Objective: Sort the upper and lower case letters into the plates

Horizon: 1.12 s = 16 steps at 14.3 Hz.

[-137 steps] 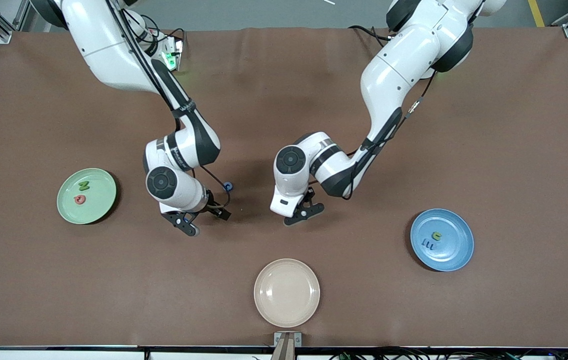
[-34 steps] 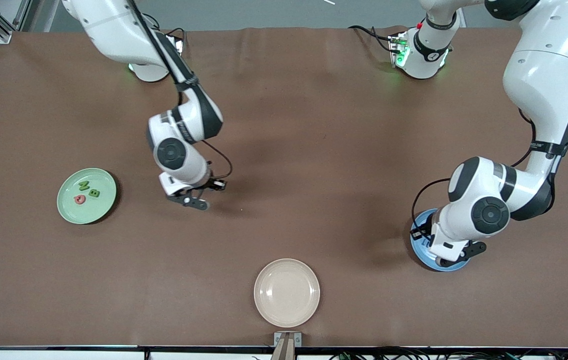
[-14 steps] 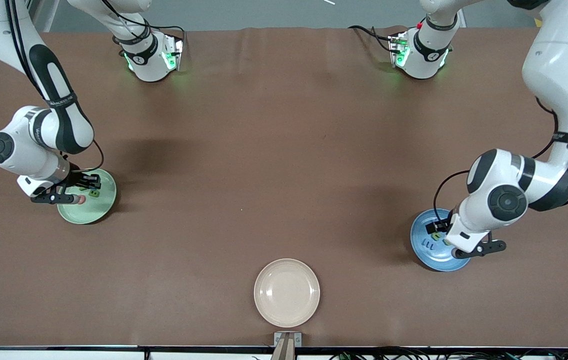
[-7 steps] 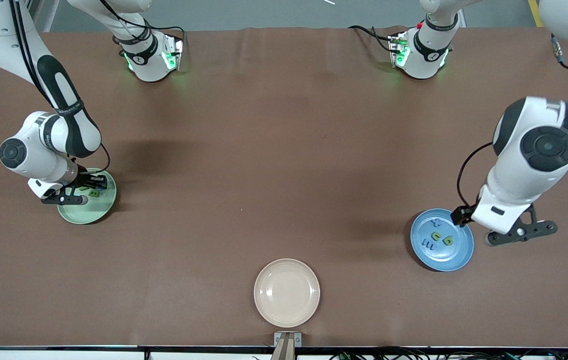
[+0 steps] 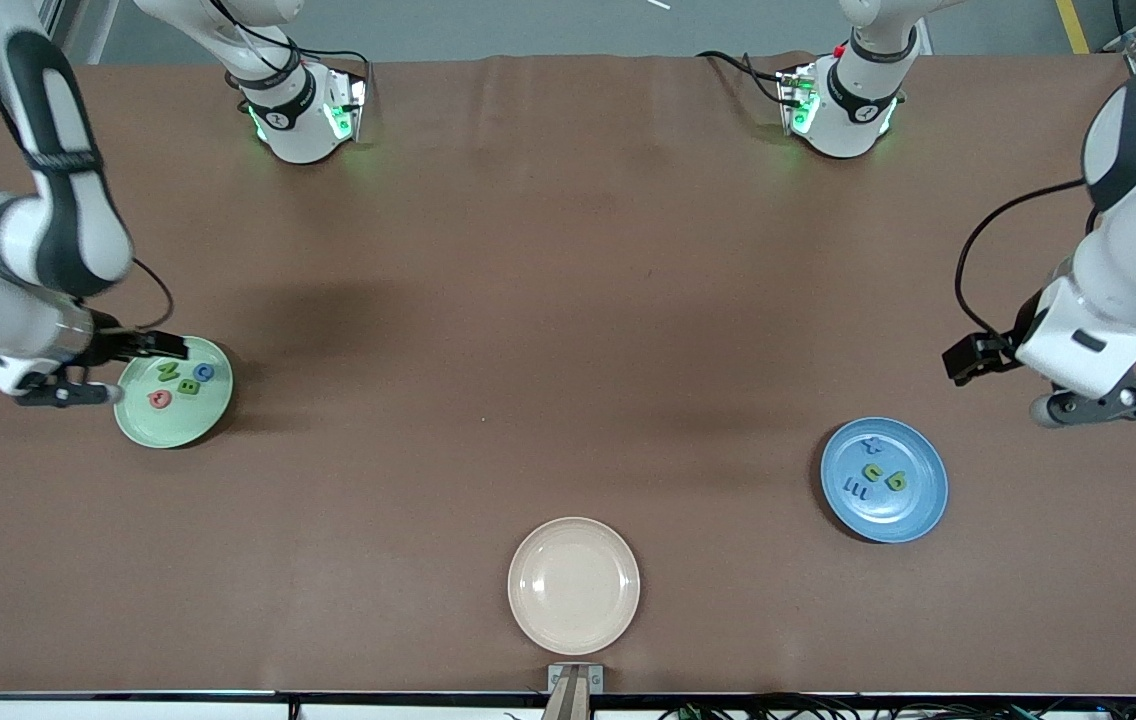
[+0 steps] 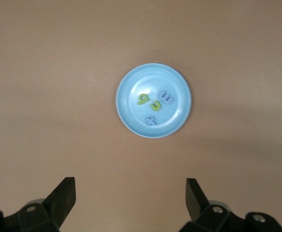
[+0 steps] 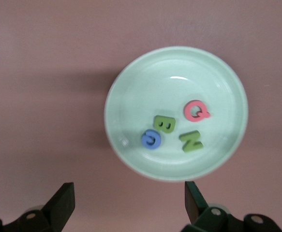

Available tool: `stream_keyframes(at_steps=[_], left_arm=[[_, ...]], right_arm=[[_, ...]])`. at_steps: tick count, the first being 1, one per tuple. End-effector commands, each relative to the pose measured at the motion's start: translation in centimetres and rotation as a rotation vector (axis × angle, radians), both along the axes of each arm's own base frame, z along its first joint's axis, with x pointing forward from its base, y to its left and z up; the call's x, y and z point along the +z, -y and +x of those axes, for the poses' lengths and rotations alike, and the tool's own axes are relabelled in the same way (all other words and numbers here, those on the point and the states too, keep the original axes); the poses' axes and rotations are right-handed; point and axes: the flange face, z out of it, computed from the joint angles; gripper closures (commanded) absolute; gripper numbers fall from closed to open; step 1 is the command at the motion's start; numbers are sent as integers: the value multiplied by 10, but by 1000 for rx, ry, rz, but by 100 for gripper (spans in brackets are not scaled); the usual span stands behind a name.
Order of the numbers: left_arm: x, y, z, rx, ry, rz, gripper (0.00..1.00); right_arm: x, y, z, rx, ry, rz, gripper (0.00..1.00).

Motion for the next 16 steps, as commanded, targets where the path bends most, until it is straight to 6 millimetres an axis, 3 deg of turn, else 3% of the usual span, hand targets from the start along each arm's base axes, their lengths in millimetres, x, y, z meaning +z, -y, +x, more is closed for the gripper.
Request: stream_keyframes(at_steps=[1, 3, 6, 8, 10, 12, 16], left_arm=[[38, 3, -30, -2, -6, -9, 0], [53, -13, -48, 51, -51, -77, 0], [61, -30, -77, 29, -66, -75, 0], [67, -48, -93, -53, -72, -89, 0], [72, -49, -110, -66, -70, -88, 0], [72, -49, -124, -68, -77, -101, 0], [75, -49, -130, -48, -89, -111, 0]], right_arm=[[97, -8, -2, 9, -2, 9, 0], [169, -21, 3, 13, -13, 0, 0], [234, -46, 5, -14, 24, -46, 0], [248, -57, 3, -2, 27, -52, 0], [251, -60, 4, 1, 38, -42, 0], [270, -60, 5, 13, 77, -45, 0], [292, -58, 7, 11, 130, -54, 0]])
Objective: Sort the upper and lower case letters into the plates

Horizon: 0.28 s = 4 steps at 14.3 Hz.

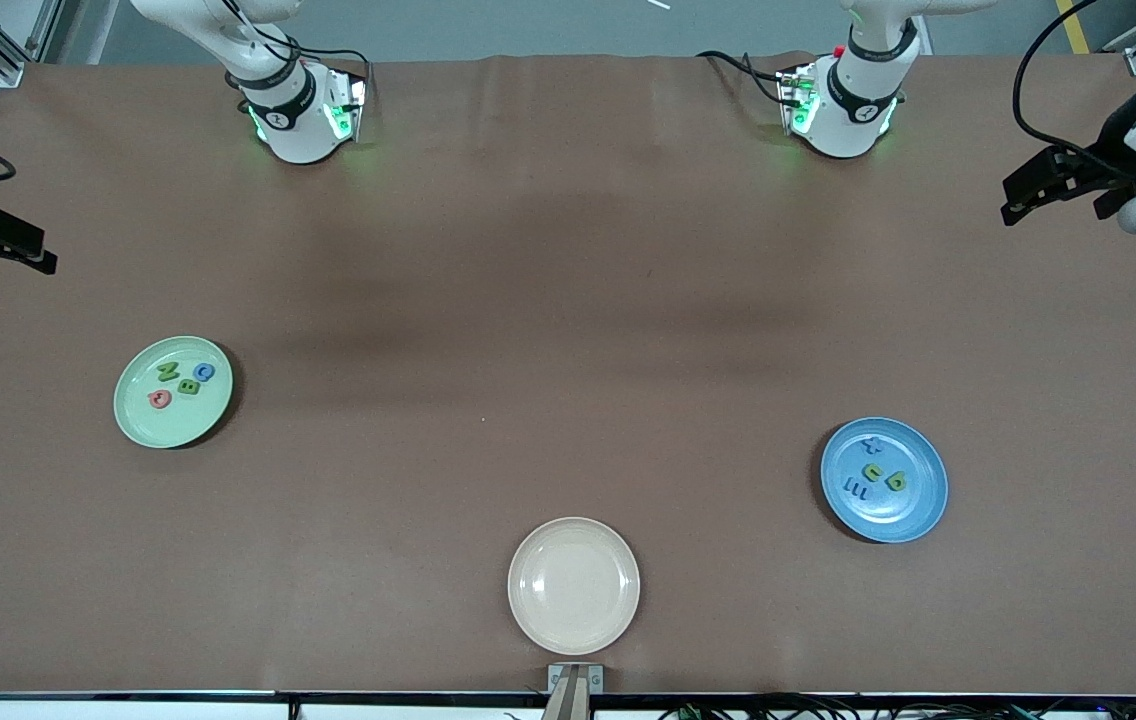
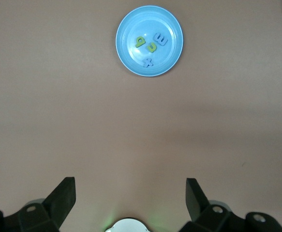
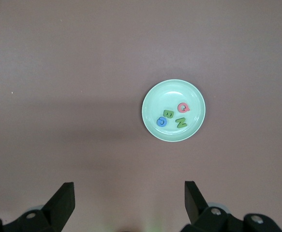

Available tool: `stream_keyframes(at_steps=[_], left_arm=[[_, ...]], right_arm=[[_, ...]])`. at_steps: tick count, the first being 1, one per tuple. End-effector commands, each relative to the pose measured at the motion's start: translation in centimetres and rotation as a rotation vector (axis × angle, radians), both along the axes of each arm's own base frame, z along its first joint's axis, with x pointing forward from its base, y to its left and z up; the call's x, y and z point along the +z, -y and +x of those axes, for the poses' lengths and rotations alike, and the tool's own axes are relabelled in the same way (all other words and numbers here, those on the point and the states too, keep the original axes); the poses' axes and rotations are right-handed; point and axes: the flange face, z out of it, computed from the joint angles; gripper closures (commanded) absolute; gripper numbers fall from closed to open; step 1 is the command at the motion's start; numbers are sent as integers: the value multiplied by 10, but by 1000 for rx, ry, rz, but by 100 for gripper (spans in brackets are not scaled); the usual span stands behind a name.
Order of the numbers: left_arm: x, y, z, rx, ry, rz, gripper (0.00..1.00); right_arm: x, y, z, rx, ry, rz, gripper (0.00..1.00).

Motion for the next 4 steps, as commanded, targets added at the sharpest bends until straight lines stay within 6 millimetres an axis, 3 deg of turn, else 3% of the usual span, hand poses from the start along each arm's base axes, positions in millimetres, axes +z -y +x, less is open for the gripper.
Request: stream_keyframes(at_steps=[1, 4], left_arm=[[4, 0, -8, -3, 0, -15, 0], [11, 1, -6, 3, 14, -12, 0]], right_arm=[[20, 3, 3, -6, 36, -15, 0], [22, 2, 3, -4, 42, -16, 0]])
